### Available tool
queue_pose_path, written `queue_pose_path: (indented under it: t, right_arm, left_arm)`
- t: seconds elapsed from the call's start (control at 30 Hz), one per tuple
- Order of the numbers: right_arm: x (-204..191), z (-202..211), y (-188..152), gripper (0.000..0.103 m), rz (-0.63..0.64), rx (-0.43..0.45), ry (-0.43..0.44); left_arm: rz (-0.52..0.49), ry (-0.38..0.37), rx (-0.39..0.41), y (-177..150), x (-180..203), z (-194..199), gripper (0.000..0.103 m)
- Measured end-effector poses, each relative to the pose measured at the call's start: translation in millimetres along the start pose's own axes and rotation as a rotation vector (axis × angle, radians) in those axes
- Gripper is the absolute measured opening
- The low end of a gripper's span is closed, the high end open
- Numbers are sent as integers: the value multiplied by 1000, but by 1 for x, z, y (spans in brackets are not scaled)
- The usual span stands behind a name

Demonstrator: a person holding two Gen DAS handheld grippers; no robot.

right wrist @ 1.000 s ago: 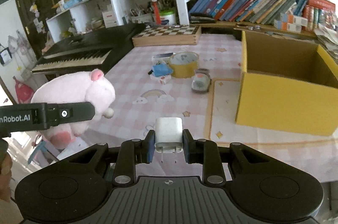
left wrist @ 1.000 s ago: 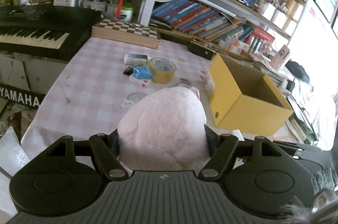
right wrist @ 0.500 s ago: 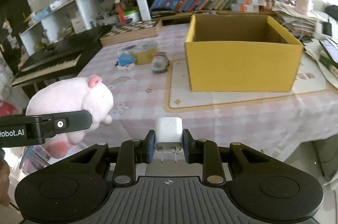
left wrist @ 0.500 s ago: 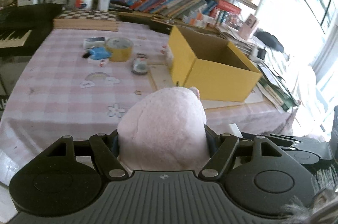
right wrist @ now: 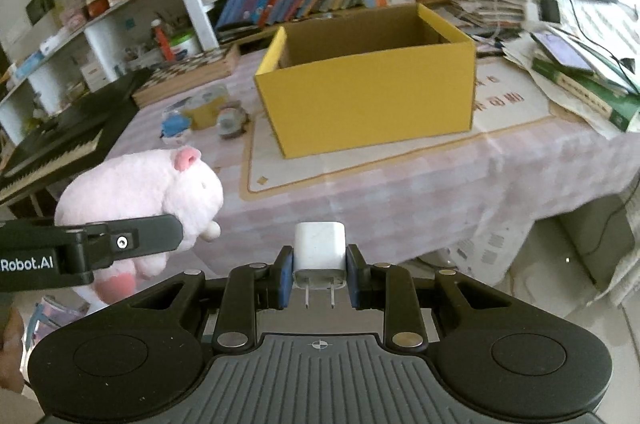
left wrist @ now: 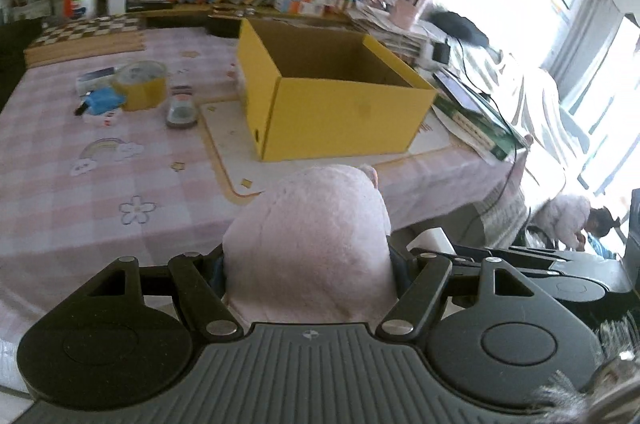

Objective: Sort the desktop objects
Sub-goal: 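Lift the pig and charger and carry both toward the yellow box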

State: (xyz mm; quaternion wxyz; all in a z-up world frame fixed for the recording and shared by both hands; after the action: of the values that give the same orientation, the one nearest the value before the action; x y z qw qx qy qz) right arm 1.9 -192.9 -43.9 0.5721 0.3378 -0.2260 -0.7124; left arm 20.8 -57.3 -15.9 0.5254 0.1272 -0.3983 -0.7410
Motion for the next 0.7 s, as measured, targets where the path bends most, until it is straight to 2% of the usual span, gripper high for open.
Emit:
queue_pose_path:
  t: [0.7]
  right_arm:
    - [32, -8, 17, 26, -29, 4, -39]
  left_arm:
    - [-62, -54, -13, 23, 27, -28, 70]
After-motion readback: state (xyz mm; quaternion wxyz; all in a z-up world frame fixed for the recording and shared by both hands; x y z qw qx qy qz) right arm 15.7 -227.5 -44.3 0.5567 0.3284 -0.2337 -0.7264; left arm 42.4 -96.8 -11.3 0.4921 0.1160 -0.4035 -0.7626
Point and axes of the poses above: each gripper's, at about its wrist camera, not at the fingertips, and z roughly against the way its jaws point, x to its right, y to its top, the point moved 3 cm from there along -z, roughly the way its jaws point, and after that the axes turned 2 degrees about x, right-handed, at the moved point
